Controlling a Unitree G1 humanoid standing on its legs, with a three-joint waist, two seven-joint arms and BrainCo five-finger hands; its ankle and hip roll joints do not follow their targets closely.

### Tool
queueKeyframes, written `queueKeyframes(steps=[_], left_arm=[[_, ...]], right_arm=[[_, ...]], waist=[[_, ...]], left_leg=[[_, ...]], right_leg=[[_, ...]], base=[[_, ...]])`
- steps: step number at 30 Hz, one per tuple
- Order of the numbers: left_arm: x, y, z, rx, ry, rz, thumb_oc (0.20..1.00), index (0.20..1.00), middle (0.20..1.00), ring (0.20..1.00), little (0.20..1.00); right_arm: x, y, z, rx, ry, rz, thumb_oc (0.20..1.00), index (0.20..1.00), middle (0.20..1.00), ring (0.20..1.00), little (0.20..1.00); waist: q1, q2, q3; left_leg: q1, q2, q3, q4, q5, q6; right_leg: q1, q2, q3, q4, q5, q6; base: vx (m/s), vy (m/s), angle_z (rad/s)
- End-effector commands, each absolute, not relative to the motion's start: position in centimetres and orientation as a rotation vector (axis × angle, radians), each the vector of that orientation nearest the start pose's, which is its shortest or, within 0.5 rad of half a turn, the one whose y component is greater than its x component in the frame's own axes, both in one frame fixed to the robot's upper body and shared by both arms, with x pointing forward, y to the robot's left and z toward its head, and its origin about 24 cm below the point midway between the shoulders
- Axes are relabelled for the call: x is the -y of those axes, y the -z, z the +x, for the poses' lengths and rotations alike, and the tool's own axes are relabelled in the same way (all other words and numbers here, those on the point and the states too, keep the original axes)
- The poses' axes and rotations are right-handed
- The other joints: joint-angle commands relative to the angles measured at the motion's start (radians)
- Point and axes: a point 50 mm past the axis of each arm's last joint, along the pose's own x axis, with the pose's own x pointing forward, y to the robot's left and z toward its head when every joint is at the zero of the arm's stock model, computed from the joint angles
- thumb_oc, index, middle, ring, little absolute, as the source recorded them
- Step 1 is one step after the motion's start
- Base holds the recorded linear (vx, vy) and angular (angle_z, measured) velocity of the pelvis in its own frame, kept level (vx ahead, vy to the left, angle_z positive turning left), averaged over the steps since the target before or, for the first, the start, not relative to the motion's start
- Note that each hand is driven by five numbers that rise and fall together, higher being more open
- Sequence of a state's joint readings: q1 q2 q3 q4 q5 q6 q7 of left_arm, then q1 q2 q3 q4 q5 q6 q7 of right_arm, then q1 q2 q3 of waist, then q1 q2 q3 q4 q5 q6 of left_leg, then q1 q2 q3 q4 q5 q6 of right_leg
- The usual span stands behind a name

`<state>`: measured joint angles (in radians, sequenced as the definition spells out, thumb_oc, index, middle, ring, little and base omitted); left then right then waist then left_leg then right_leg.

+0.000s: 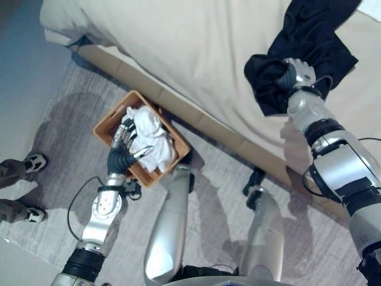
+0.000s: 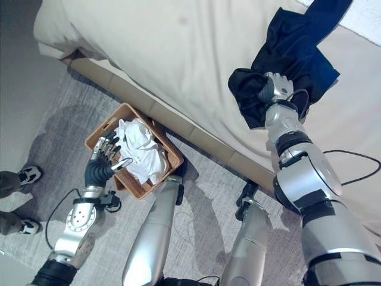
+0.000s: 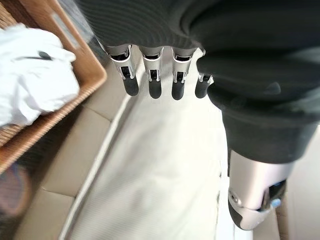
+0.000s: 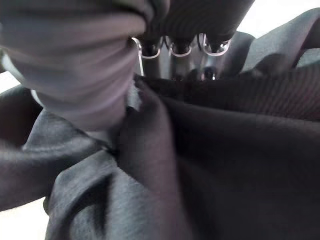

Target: Pick up clothes into the bucket

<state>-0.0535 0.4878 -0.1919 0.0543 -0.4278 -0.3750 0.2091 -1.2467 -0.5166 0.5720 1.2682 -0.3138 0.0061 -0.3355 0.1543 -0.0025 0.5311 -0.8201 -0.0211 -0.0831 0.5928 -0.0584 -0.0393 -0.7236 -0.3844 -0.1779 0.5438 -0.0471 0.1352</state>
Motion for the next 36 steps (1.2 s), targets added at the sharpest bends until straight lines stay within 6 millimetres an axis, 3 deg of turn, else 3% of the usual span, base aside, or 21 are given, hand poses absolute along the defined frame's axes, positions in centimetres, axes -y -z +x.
queueKeyframes(steps=[1, 5, 7, 13, 16, 26, 33, 36], left_arm=[[-20.4, -9.9, 25.6, 0.386, -0.033, -0.044, 1.0, 1.0, 1.0, 1.0, 1.0], [-21.1, -9.2, 25.6, 0.361, -0.085, -0.049, 1.0, 1.0, 1.0, 1.0, 1.0], [-21.3, -8.7, 25.7, 0.342, -0.091, -0.046, 1.0, 1.0, 1.0, 1.0, 1.0], [-22.3, -7.6, 25.6, 0.301, -0.116, -0.013, 1.0, 1.0, 1.0, 1.0, 1.0], [-23.2, -6.6, 25.5, 0.254, -0.132, 0.085, 1.0, 1.0, 1.0, 1.0, 1.0], [-23.5, -6.6, 24.7, 0.235, -0.069, 0.176, 1.0, 1.0, 1.0, 1.0, 1.0], [-21.8, -6.4, 25.0, 0.199, 0.111, 0.267, 1.0, 1.0, 1.0, 1.0, 1.0], [-21.2, -6.4, 25.3, 0.193, 0.145, 0.27, 1.0, 1.0, 1.0, 1.0, 1.0]], right_arm=[[23.3, -22.7, 41.7, 0.174, 0.385, -1.046, 0.2, 0.2, 0.2, 0.2, 0.2], [20.3, -23.1, 40.3, 0.414, 0.251, -0.635, 0.2, 0.2, 0.2, 0.2, 0.2], [20.1, -21.3, 38.9, 0.449, 0.181, -0.466, 0.2, 0.2, 0.2, 0.2, 0.2], [20.2, -18.5, 35.7, 0.497, 0.076, -0.286, 0.2, 0.2, 0.2, 0.2, 0.2], [20.1, -17.6, 33.9, 0.524, 0.02, -0.169, 0.2, 0.2, 0.2, 0.2, 0.2], [19.9, -19.6, 31.7, 0.607, -0.16, -0.032, 0.2, 0.2, 0.2, 0.2, 0.2], [18.6, -23.3, 31.7, 0.651, -0.366, 0.028, 0.2, 0.2, 0.2, 0.2, 0.2], [17.9, -24.4, 31.4, 0.673, -0.435, 0.039, 0.2, 0.2, 0.2, 0.2, 0.2]], waist=[[-0.011, 0.029, -0.011], [-0.042, -0.01, -0.011], [-0.052, -0.025, -0.011], [-0.07, -0.053, -0.048], [-0.079, -0.076, -0.116], [-0.114, -0.128, -0.28], [-0.127, -0.15, -0.421], [-0.134, -0.15, -0.442]], left_leg=[[0.008, -0.02, 0.018, -0.09, 0.044, 0.035], [0.089, -0.003, 0.022, -0.125, 0.048, 0.03], [0.141, 0.003, 0.02, -0.14, 0.046, 0.029], [0.263, 0.015, 0.013, -0.194, 0.045, 0.026], [0.375, 0.036, 0.017, -0.261, 0.046, 0.025], [0.557, 0.065, 0.035, -0.392, 0.059, 0.009], [0.704, 0.087, 0.081, -0.469, 0.046, -0.001], [0.729, 0.092, 0.091, -0.478, 0.044, -0.003]], right_leg=[[0.0, 0.043, -0.006, 0.002, 0.031, 0.005], [0.086, 0.052, -0.011, -0.046, 0.044, 0.007], [0.147, 0.054, -0.016, -0.07, 0.044, 0.009], [0.289, 0.056, -0.038, -0.155, 0.057, 0.017], [0.407, 0.065, -0.05, -0.241, 0.068, 0.026], [0.583, 0.109, -0.058, -0.413, 0.107, 0.045], [0.692, 0.146, -0.035, -0.505, 0.128, 0.052], [0.707, 0.151, -0.028, -0.514, 0.129, 0.053]], base=[[0.01, -0.021, -0.05], [0.01, -0.028, -0.03], [0.05, -0.044, -0.04], [0.1, -0.056, -0.04], [0.18, -0.047, -0.11], [0.13, -0.039, -0.08], [0.11, -0.009, -0.18], [0.07, 0.0, -0.2]])
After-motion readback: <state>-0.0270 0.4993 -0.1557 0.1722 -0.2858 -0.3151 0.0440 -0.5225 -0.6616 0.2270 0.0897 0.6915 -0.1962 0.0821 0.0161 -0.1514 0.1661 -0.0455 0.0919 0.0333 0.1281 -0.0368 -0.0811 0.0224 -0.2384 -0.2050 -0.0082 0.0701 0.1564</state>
